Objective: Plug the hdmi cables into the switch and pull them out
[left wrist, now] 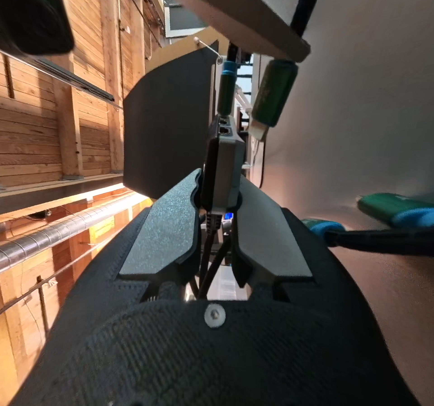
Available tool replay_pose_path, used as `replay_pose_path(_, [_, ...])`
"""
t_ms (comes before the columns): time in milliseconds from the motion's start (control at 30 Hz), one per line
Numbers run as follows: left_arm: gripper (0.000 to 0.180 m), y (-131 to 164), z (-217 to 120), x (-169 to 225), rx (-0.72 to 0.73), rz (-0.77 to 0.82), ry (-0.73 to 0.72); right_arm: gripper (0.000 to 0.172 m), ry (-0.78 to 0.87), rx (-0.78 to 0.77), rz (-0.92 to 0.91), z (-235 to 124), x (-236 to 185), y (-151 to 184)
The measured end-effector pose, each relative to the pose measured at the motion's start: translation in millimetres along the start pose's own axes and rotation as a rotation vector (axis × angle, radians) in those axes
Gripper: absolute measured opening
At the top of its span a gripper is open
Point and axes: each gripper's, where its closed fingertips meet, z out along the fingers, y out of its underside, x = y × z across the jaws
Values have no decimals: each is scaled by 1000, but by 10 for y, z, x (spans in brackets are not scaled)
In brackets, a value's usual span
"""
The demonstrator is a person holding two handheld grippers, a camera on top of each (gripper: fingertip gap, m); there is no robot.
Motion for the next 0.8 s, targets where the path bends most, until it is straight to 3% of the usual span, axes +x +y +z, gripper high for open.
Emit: replay_pose_path(800, [20,-107,-32,-67,42,134,-105,5,-340,41,116,-111,-142,99])
